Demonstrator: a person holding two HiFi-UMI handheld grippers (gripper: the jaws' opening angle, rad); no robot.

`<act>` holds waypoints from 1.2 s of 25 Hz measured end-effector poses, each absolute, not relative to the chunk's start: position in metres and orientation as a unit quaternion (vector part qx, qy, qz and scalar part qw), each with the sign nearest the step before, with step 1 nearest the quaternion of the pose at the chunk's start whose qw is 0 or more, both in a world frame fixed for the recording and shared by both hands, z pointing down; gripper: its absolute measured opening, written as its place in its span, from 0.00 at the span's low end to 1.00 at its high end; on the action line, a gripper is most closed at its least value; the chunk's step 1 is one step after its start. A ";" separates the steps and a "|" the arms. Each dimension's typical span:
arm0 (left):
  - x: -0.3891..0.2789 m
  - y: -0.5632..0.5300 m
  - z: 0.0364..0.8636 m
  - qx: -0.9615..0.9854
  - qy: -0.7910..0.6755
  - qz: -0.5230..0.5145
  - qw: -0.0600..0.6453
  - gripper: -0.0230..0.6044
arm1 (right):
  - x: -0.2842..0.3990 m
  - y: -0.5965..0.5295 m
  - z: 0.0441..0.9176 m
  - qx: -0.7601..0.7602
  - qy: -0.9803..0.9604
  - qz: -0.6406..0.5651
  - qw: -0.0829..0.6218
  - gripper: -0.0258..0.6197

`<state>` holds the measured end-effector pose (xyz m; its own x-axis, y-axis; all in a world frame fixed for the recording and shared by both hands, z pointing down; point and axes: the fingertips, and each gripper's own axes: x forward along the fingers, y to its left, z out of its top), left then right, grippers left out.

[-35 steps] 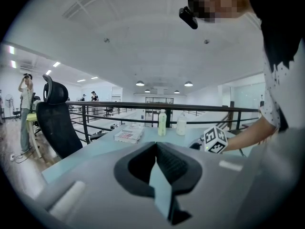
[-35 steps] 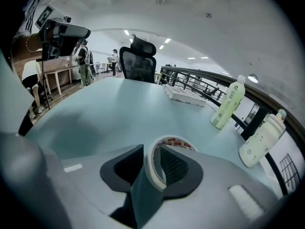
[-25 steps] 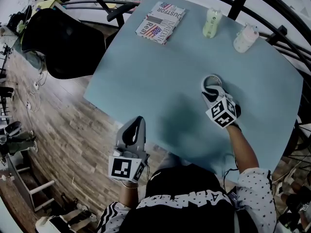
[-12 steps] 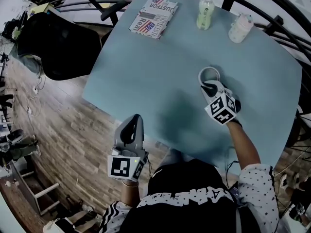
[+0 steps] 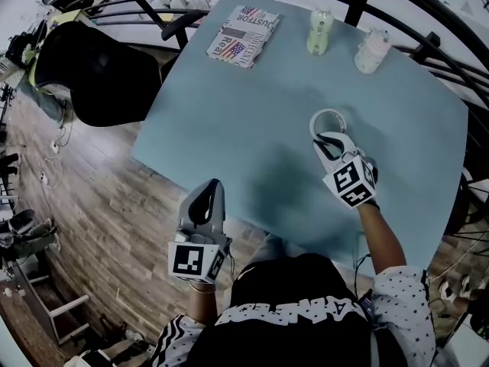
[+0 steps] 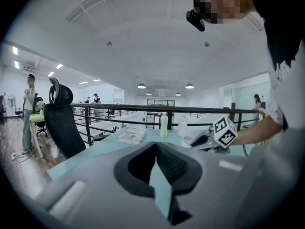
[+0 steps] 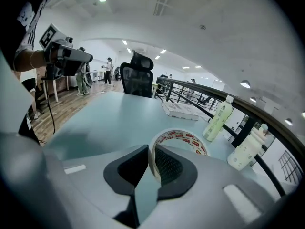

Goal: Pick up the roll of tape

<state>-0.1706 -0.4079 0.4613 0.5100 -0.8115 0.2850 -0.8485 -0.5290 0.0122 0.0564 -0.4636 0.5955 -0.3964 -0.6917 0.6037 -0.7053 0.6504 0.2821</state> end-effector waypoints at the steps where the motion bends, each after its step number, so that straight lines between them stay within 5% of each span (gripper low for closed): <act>1: -0.171 -0.407 0.461 0.866 -0.478 0.123 0.074 0.04 | 0.056 -0.462 0.592 0.421 -0.838 0.014 0.346 0.12; 30: -0.177 -0.347 0.448 0.882 -0.454 0.111 0.063 0.04 | 0.042 -0.375 0.472 0.477 -0.853 -0.001 0.212 0.12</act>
